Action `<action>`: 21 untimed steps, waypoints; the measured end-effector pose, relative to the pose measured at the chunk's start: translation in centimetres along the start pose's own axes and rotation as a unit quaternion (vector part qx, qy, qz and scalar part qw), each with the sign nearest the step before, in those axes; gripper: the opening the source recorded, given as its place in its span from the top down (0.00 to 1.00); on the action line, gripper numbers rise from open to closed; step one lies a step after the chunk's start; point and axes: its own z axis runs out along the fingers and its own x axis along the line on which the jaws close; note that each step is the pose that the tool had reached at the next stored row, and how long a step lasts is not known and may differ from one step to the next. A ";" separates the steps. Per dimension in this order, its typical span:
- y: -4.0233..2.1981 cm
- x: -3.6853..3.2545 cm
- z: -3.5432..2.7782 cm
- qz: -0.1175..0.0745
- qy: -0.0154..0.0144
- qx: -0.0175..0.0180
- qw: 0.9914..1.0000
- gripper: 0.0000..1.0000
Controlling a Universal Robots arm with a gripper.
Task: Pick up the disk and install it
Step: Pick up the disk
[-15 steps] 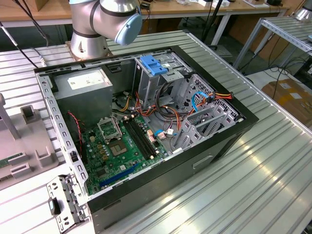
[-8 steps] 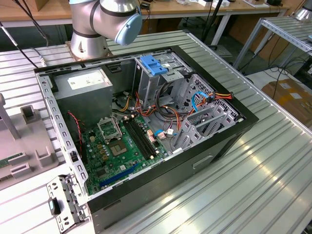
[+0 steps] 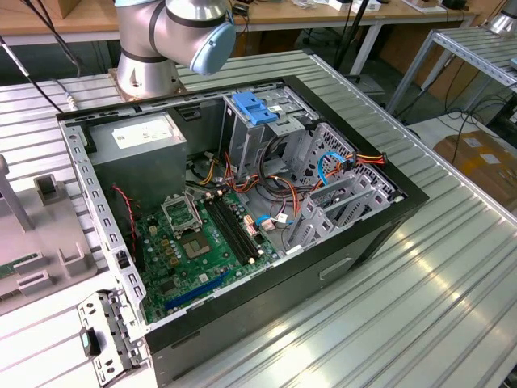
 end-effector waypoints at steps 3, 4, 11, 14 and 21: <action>0.00 0.00 0.00 -0.018 0.001 0.000 1.000 0.89; 0.00 0.00 0.00 -0.027 0.001 0.000 1.000 0.89; 0.00 0.00 -0.01 -0.073 0.003 0.000 0.997 0.89; 0.00 0.00 0.00 -0.087 0.004 0.000 0.996 0.89; 0.00 0.00 0.00 -0.114 0.005 0.000 0.993 0.89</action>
